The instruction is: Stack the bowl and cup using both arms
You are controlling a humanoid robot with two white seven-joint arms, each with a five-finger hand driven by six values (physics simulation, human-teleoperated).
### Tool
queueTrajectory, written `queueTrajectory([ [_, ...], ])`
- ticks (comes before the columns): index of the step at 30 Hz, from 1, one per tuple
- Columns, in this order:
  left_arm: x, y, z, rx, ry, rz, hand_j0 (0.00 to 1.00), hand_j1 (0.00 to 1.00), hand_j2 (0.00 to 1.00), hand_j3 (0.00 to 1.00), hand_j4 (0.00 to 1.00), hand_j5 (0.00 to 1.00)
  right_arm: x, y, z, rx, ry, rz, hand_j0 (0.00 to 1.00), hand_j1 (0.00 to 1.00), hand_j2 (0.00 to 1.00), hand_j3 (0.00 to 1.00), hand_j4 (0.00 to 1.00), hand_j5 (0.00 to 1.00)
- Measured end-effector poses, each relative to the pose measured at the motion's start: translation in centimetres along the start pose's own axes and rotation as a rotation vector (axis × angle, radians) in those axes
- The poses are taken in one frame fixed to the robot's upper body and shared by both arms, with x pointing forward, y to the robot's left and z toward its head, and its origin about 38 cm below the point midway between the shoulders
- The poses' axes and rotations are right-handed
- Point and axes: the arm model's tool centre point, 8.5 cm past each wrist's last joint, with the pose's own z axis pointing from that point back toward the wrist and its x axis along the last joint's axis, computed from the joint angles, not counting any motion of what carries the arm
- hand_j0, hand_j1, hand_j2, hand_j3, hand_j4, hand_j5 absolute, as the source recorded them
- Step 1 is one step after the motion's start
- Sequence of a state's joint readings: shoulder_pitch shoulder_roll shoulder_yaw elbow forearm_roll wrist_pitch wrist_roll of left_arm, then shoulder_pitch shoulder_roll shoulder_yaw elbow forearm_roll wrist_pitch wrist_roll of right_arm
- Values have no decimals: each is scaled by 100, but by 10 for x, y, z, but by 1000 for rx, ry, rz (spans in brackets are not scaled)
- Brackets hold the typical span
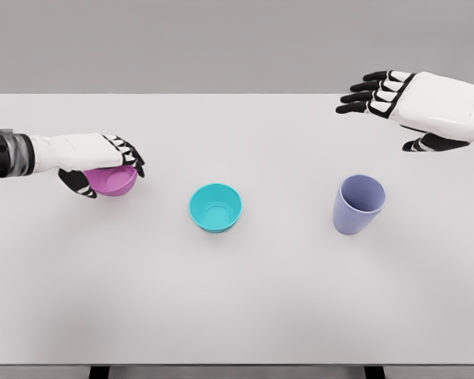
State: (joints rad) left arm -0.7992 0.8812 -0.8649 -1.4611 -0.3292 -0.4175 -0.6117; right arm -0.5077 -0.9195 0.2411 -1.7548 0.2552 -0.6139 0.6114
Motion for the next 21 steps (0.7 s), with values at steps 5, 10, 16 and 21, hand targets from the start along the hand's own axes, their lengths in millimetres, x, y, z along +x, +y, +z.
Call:
queueTrajectory([
  [5, 9, 8, 2, 12, -24, -33, 71, 71, 71, 71, 71, 71, 0, -1, 0, -2, 0, 1, 100, 100, 100, 100, 100, 100],
  [10, 19, 16, 3, 27, -52, -69, 71, 71, 71, 71, 71, 71, 0, -1, 0, -3, 0, 1, 100, 100, 100, 100, 100, 100],
  [16, 40, 31, 3, 55, -100, -128, 71, 71, 71, 71, 71, 71, 0, -1, 0, -3, 0, 2, 100, 100, 100, 100, 100, 100],
  [21, 54, 38, 2, 69, -132, -160, 71, 71, 71, 71, 71, 71, 0, -1, 0, -3, 1, 3, 100, 100, 100, 100, 100, 100],
])
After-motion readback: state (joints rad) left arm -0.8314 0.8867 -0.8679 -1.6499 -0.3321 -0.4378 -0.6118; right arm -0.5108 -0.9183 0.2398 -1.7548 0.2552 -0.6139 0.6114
